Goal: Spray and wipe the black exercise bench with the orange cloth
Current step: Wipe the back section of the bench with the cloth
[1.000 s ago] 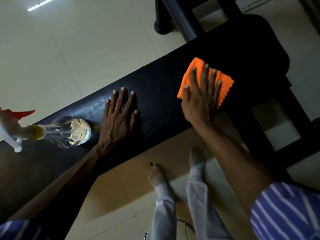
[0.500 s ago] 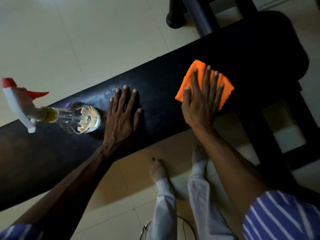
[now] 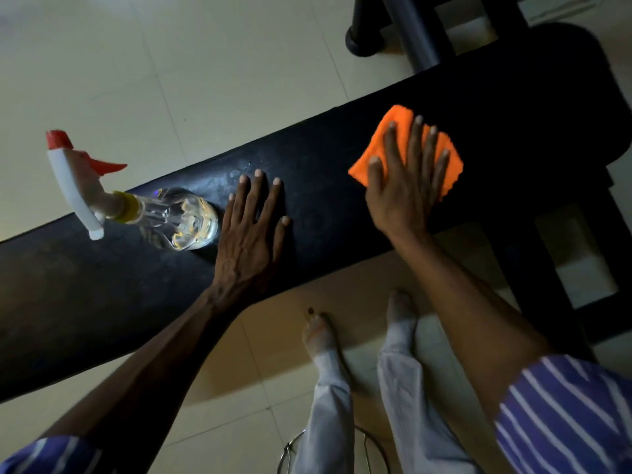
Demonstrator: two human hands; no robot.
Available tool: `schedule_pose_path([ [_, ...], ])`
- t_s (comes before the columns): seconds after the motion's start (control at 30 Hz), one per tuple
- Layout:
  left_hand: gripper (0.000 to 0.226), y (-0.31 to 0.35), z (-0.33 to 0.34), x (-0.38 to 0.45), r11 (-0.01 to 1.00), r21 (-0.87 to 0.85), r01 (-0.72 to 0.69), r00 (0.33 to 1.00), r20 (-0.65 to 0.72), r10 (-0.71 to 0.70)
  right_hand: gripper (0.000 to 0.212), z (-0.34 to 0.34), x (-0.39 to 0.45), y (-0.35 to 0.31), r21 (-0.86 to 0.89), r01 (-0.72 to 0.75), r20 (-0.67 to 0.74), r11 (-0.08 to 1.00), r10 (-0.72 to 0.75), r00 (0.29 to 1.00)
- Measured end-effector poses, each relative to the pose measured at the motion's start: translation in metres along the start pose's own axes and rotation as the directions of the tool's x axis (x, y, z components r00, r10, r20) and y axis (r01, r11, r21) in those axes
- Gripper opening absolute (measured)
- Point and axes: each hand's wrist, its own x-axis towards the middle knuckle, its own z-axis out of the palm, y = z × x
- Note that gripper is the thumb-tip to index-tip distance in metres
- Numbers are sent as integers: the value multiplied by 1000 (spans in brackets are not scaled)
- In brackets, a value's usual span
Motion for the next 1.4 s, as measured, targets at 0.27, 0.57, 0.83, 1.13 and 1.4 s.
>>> schedule_pose_path([
  [0.27,59,0,-8,-10,999,-38,37,999,-8,-37,63,6,-110,-19,88,572,186,816,-578,795],
  [0.57,58,-9,1,-23,999,-24,22,999,-41,-23,59,9,-32,-47,6,118,51,993,-118,992],
  [0.83,60,-11,-1,-39,997,-69,19,999,-32,-21,63,0,-95,-17,67,644,240,762,-638,731],
  [1.13,59,4,4,-42,991,-78,106,992,-63,-111,63,4,15,-82,12,400,281,916,-387,878],
  [1.4,60,4,5,-61,991,-11,134,990,-41,-134,59,8,57,-106,115,698,402,707,-676,618],
])
